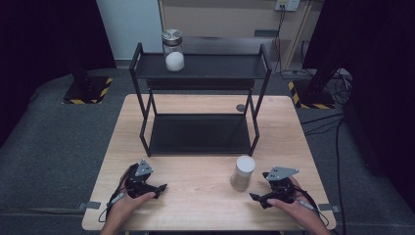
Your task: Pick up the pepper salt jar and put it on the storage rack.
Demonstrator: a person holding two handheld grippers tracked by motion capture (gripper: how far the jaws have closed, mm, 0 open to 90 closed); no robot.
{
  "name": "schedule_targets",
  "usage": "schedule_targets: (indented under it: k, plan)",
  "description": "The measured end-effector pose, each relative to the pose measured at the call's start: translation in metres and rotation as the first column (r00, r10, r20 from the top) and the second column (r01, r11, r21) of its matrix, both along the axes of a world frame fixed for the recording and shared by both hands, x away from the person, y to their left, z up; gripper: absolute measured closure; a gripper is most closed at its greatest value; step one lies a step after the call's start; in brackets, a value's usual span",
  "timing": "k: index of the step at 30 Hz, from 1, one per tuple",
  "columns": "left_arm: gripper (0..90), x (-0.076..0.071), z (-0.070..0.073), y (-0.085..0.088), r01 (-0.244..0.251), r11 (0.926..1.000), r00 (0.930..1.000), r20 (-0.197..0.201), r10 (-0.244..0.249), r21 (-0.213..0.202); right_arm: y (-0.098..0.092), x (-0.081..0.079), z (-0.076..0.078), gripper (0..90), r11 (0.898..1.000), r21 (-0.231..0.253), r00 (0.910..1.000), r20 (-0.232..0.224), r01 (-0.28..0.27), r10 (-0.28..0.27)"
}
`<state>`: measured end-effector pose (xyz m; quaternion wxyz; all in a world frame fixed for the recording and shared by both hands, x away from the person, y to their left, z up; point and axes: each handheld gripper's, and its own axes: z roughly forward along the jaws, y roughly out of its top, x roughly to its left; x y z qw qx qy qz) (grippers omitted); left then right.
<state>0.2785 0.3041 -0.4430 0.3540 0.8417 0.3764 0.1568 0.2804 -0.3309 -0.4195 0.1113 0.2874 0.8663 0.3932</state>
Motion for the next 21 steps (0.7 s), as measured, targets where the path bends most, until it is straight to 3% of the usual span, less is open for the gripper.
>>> schedule_targets:
  k: [21]
  plan:
    - [1.8,-0.001,0.000,0.000,-0.003,1.0000,1.0000,0.001,0.003,0.001,0.018,0.006,0.011,5.3,0.999,0.024,0.9992,0.033,-0.024,0.023]
